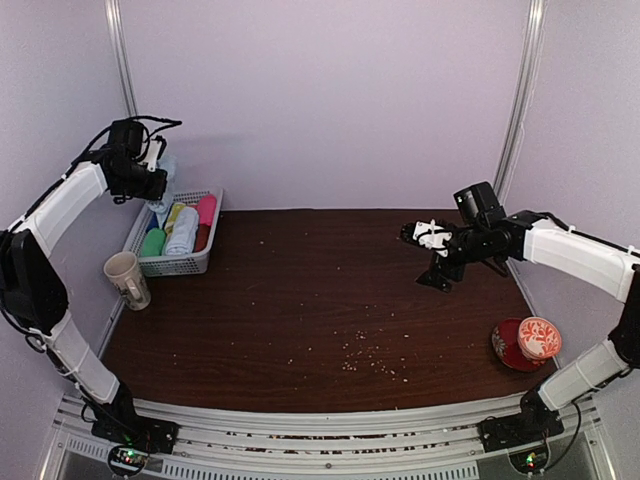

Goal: Roll the towels
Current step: Place the towel in the storage box.

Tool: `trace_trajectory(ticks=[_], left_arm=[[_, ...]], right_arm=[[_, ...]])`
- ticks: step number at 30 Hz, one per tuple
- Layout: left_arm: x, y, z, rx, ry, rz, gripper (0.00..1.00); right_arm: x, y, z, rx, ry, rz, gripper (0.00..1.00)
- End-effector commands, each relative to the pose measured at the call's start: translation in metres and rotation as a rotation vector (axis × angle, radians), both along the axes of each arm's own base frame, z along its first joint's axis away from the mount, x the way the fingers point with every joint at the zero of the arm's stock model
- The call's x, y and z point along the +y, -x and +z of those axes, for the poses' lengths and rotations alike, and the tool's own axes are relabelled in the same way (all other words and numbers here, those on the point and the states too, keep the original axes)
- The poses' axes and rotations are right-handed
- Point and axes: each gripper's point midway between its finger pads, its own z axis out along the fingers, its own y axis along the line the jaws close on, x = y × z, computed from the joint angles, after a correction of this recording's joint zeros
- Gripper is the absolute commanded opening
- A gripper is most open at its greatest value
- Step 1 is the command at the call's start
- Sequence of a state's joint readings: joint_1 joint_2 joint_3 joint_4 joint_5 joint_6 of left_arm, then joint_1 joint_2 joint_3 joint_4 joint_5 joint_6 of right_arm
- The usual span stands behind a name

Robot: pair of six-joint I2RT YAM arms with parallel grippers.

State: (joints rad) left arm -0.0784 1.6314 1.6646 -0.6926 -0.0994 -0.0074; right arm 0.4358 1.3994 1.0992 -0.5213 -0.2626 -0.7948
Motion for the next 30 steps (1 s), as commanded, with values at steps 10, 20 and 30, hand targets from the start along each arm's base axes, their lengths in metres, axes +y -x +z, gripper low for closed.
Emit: trace_trajectory(ticks=[10,20,30], left_arm=[[0.06,-0.005,-0.062,0.223,-0.316,0.118,0.0],[0.056,-0.022,-0.105,0.317,-0.324,0.071,0.0],[0.067,-0.033,-0.14,0.356,-0.192,0.088,0.0]], right_arm=[[0.003,0.0,-0.018,0.037,-0.025,-0.011,1.0],[0.008,0.003,-0.025,0.074,-0.036,0.013,1.0],[0.011,0.009,-0.025,0.084,-0.046,0.034,1.0]])
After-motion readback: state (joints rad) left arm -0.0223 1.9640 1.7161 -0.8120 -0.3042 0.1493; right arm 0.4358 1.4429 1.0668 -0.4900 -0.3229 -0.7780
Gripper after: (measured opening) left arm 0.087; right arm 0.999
